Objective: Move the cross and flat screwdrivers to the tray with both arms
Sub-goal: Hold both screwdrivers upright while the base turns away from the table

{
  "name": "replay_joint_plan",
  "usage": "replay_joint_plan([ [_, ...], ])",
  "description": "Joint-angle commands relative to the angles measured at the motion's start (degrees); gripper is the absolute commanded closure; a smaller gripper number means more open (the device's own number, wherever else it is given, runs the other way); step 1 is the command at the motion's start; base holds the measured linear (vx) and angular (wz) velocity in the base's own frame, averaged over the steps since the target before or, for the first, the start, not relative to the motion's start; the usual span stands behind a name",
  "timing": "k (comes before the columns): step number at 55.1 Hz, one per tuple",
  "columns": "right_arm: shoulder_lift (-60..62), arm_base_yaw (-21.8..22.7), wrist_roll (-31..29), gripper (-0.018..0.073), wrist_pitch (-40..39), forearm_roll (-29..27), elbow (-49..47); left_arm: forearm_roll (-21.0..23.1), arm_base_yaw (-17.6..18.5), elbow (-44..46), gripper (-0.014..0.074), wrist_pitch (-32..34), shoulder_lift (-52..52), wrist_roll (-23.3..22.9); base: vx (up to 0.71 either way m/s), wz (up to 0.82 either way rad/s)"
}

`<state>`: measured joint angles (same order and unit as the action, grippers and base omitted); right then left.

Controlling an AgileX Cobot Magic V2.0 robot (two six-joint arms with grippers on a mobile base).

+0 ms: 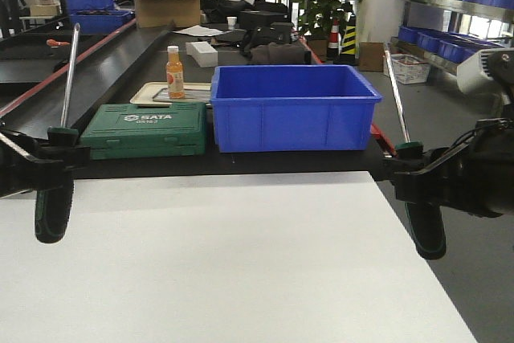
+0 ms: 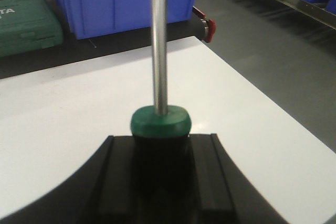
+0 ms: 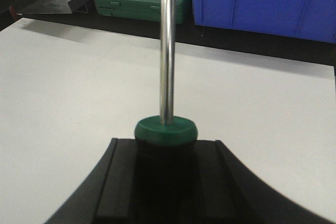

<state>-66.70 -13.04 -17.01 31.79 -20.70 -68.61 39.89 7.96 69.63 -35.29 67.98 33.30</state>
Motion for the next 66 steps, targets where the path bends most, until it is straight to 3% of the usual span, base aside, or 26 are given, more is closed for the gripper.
replay_joint_plan([
  [1,1.28,0.0,-0.09,0.0567,-4.71,-0.66,-2.05,2.45,0.28,1.59,0.0596,3.72,-1.37,-0.03,-0.25,-0.25],
  [23,1.28,0.0,-0.09,0.0567,-4.71,-0.66,-2.05,2.45,0.28,1.59,0.0596,3.29,-1.52,-0.03,-0.21,-0.49],
  [66,1.47,0.0,-0.09,0.0567,-4.71,-0.66,-2.05,2.45,0.28,1.59,0.0596,3.12,-1.52,-0.03,-0.09,-0.78],
])
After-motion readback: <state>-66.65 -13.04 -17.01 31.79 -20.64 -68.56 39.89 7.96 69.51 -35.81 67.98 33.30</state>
